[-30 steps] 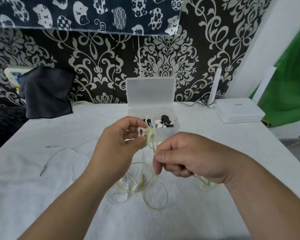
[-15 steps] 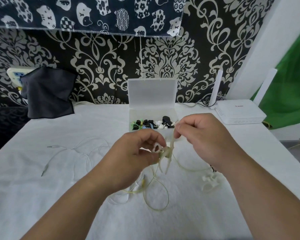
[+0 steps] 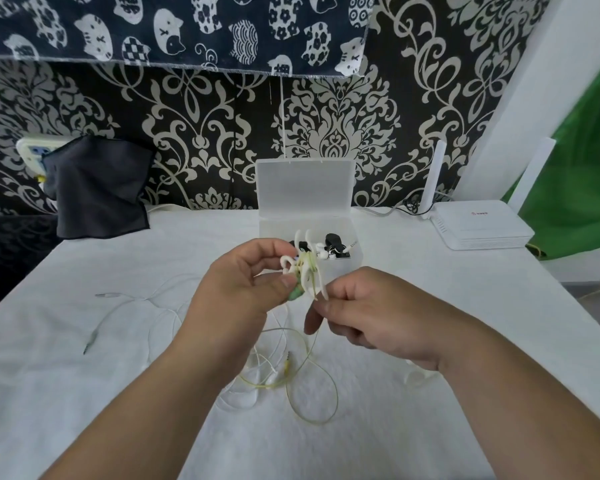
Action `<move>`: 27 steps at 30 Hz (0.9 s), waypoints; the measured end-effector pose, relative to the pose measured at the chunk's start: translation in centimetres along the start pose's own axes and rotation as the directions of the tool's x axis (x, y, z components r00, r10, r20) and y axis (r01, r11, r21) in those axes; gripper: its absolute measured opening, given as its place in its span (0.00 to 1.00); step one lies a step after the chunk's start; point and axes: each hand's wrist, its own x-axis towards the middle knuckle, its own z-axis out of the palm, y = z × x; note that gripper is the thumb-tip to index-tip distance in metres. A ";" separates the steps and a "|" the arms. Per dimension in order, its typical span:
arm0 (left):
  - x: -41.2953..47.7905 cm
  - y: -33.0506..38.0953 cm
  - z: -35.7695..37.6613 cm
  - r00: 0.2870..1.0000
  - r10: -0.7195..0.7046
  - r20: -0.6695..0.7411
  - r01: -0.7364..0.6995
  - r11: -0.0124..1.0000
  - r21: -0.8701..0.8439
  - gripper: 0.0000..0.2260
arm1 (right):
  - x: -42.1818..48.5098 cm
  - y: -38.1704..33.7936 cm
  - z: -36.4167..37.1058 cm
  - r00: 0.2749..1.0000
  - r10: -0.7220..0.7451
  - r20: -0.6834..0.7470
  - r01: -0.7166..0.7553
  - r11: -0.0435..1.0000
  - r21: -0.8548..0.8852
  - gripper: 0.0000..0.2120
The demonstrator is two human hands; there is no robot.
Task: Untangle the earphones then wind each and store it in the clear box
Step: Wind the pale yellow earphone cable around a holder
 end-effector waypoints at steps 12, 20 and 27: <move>-0.6 0.0 0.3 0.985 0.129 0.111 -0.170 0.747 0.643 0.14 | -1.1 -1.1 -1.0 0.983 -0.155 -0.093 0.156 0.988 -0.004 0.13; -0.5 0.6 0.0 0.979 -0.024 0.202 -0.064 0.906 0.418 0.16 | -0.2 0.1 -1.9 0.779 -0.323 -0.538 0.233 0.945 -0.230 0.06; -0.4 0.4 -0.2 0.966 -0.060 0.253 -0.044 0.921 0.387 0.17 | 0.3 0.4 -1.8 0.783 -0.280 -0.556 0.202 0.959 -0.199 0.05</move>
